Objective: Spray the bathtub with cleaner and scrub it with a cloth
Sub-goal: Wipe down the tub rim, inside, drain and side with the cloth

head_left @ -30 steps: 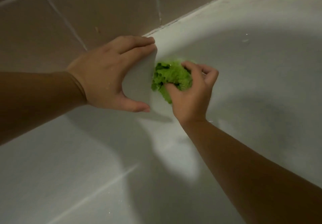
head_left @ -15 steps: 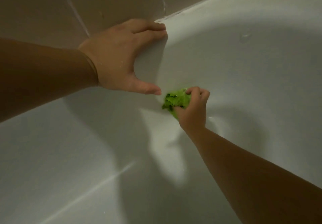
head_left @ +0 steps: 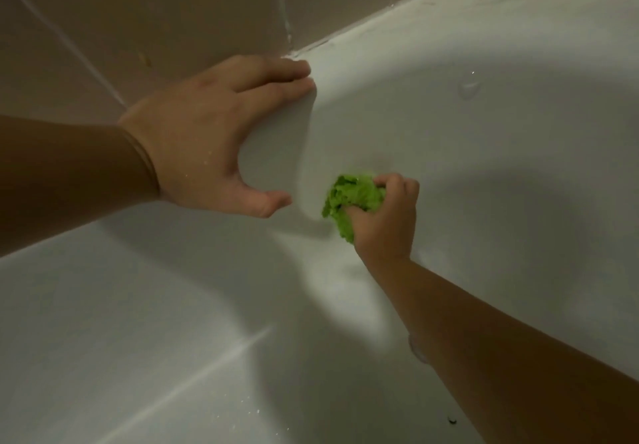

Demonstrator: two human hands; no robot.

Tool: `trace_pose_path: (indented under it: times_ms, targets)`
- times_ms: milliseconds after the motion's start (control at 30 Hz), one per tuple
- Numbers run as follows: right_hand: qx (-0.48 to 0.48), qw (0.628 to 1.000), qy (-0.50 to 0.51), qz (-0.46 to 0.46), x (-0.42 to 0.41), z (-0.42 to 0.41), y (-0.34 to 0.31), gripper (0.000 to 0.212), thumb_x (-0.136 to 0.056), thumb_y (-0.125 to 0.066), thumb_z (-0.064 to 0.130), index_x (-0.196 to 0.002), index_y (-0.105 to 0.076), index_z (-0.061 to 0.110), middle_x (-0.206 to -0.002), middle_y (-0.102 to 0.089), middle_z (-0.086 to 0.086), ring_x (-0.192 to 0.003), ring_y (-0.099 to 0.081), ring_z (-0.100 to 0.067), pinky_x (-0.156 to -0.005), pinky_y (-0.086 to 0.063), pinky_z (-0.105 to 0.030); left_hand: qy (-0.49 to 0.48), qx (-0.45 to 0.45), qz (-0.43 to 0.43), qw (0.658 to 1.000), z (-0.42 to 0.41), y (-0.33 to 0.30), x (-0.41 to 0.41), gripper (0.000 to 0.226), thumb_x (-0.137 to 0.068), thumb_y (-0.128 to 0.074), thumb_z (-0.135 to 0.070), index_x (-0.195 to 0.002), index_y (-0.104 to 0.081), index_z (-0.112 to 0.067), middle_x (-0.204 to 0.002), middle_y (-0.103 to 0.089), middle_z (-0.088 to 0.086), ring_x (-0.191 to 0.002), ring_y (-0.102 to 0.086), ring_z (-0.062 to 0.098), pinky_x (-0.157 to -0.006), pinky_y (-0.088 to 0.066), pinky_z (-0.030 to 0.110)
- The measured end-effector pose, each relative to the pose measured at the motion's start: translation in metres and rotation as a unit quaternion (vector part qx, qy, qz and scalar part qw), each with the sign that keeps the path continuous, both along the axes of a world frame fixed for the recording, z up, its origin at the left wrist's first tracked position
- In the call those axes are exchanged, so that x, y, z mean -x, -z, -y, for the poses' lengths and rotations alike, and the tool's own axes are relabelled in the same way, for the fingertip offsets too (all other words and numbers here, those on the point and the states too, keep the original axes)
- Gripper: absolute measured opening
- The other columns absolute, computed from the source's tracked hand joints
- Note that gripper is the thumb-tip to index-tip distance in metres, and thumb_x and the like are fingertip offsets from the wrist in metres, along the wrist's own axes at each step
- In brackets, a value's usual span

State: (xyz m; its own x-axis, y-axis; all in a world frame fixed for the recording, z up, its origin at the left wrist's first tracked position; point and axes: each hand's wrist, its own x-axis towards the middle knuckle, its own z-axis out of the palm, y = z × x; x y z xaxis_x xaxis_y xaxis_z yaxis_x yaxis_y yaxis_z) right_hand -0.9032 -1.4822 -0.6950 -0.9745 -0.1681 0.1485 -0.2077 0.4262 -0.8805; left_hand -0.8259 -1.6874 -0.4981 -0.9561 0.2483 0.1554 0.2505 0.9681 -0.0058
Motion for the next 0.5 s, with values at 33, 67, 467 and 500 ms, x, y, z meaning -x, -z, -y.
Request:
trace_pose_path:
  times_ms: [33,67,467,500]
  targets:
    - [0.016,1.0,0.011,-0.01,0.003,0.002,-0.02,0.048,-0.07,-0.088,0.014,-0.102,-0.054,0.024,-0.111,-0.042,0.006,-0.088,-0.056,-0.016,-0.073,-0.037,-0.012,0.002,-0.002,-0.002,1.0,0.0,0.0,0.001,0.112,-0.068,-0.07,-0.072,-0.155,-0.041,-0.008,-0.159,-0.04,0.012,-0.145,-0.041,0.031,-0.117,-0.038,0.049]
    - [0.033,0.999,0.022,-0.03,0.008,0.003,-0.039,0.049,-0.068,-0.09,0.016,-0.103,-0.057,0.023,-0.112,-0.043,0.007,-0.09,-0.057,-0.014,-0.077,-0.039,-0.013,0.004,-0.005,-0.006,1.0,-0.001,0.0,0.003,0.112,-0.067,-0.071,-0.072,-0.154,-0.041,-0.008,-0.159,-0.04,0.012,-0.145,-0.041,0.031,-0.117,-0.038,0.05]
    - [0.017,0.996,0.001,-0.082,0.019,-0.013,0.01,0.05,-0.067,-0.085,0.004,-0.108,-0.057,0.013,-0.124,-0.037,-0.002,-0.105,-0.055,-0.026,-0.091,-0.054,-0.039,0.002,-0.014,-0.009,1.0,-0.01,0.0,0.019,0.112,-0.067,-0.07,-0.072,-0.154,-0.043,-0.007,-0.158,-0.042,0.011,-0.143,-0.043,0.029,-0.12,-0.032,0.036]
    - [-0.029,0.998,0.002,-0.048,0.02,-0.02,0.033,0.05,-0.067,-0.084,0.004,-0.105,-0.055,0.017,-0.123,-0.034,0.002,-0.101,-0.055,-0.025,-0.087,-0.055,-0.041,0.001,-0.012,-0.009,1.0,-0.011,0.0,0.02,0.112,-0.066,-0.071,-0.071,-0.153,-0.043,-0.007,-0.158,-0.042,0.011,-0.143,-0.044,0.03,-0.12,-0.031,0.034]
